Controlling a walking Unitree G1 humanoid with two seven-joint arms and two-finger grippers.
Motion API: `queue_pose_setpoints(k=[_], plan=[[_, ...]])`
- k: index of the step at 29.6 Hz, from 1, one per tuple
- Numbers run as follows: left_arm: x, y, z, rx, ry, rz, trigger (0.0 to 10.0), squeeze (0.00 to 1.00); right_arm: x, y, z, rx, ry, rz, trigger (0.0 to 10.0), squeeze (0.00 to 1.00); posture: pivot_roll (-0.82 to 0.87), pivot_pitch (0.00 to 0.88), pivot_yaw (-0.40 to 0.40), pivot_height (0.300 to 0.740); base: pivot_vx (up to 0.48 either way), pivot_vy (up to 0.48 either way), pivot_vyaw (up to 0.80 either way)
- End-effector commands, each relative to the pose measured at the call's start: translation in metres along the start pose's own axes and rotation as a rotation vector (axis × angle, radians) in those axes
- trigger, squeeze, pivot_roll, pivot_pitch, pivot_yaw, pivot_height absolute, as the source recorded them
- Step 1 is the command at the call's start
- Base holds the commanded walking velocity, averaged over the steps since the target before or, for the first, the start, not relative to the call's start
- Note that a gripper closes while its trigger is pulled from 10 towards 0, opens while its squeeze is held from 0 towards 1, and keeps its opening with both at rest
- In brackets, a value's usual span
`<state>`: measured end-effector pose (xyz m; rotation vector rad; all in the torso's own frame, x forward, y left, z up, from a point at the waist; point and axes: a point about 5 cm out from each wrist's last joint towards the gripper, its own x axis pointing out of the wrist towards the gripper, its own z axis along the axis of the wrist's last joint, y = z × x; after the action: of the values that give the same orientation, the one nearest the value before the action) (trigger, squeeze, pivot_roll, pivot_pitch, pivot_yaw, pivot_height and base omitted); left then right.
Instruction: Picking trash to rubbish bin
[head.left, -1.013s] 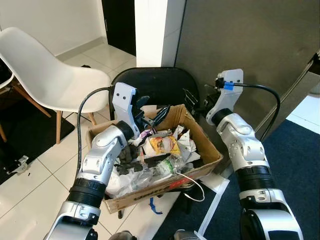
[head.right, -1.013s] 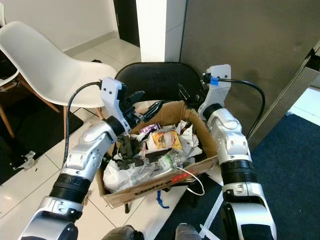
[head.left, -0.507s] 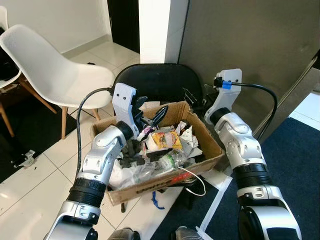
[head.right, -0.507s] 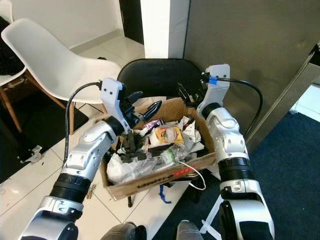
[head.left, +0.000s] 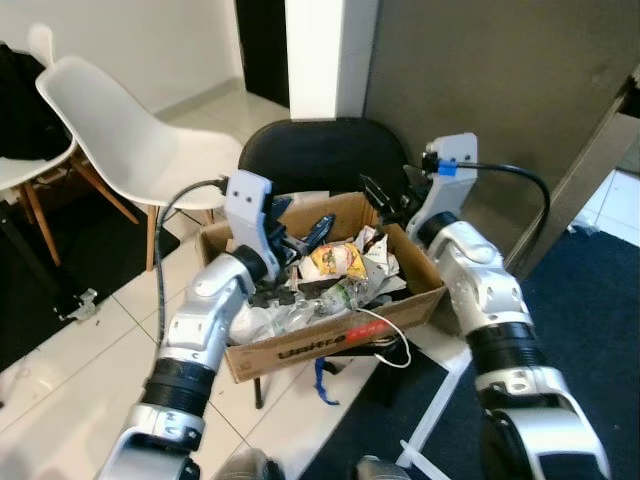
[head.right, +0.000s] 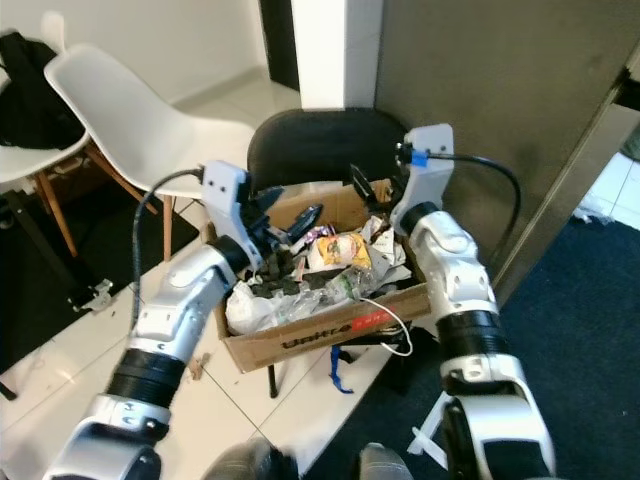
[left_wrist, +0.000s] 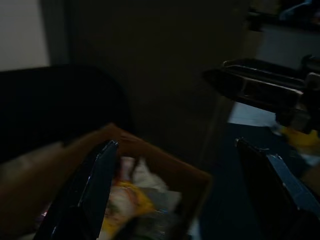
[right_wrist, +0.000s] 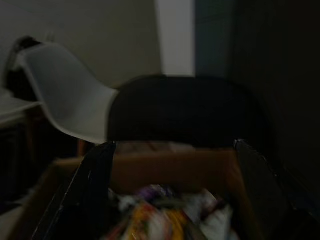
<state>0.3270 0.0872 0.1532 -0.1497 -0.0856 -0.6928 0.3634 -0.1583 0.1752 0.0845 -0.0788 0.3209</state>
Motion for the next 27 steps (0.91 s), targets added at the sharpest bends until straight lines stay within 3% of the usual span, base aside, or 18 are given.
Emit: queue_pose_setpoints(k=[1, 17, 23, 27], plan=[[-0.0017, 0.0004, -0.0055, 0.003, 0.021, 0.007, 10.0, 0.0, 0.0015, 0.0045, -0.0033, 0.011, 0.007, 0.011, 10.0, 0.0, -0.05, 0.0, -0.01, 0.74, -0.304, 0.0, 0.0], [-0.0011, 0.0006, -0.0053, 0.007, 0.022, 0.004, 10.0, 0.0, 0.0025, 0.0054, -0.0042, 0.008, 0.011, 0.02, 10.0, 0.0, -0.05, 0.0, -0.007, 0.74, -0.302, 0.0, 0.0], [-0.001, 0.0008, -0.0052, 0.007, 0.021, 0.005, 10.0, 0.0, 0.003, 0.0056, -0.0043, 0.006, 0.014, 0.024, 10.0, 0.0, -0.05, 0.0, -0.008, 0.74, -0.003, 0.0, 0.0], [-0.0008, 0.0006, -0.005, 0.007, 0.021, 0.004, 10.0, 0.0, 0.0032, 0.0054, -0.004, 0.003, 0.014, 0.026, 10.0, 0.0, -0.05, 0.0, -0.008, 0.74, -0.384, 0.0, 0.0]])
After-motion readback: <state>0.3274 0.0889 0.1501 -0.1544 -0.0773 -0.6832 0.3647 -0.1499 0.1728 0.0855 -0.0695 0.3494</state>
